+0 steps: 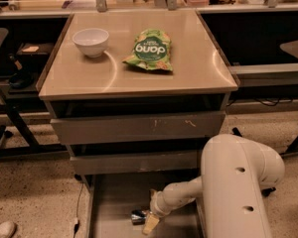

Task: Pick redbull can from bottom drawer and place on counter

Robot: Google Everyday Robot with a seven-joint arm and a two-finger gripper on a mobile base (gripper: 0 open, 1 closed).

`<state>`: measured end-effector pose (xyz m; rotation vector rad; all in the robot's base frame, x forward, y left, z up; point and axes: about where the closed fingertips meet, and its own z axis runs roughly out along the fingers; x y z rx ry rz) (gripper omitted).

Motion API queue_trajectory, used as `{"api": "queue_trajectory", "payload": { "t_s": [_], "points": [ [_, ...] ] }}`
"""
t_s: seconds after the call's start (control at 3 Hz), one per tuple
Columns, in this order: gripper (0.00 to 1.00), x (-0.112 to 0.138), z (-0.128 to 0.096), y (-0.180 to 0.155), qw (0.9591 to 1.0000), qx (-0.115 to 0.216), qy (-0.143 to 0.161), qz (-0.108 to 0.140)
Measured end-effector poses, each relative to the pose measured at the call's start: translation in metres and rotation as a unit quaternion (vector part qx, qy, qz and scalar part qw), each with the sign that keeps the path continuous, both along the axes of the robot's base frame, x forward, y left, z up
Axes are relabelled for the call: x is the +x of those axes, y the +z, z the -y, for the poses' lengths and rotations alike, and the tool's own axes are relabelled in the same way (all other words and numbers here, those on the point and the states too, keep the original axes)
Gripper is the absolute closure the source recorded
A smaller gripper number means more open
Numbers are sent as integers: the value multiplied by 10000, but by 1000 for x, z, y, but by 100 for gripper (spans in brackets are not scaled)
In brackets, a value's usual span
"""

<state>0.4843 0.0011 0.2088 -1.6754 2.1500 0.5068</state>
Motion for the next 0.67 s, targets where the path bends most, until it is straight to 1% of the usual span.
{"api": "queue_trajectory", "payload": {
  "t_s": [0.67],
  "points": [
    [0,8,-2,-38,10000,34,28,-4]
  ]
}}
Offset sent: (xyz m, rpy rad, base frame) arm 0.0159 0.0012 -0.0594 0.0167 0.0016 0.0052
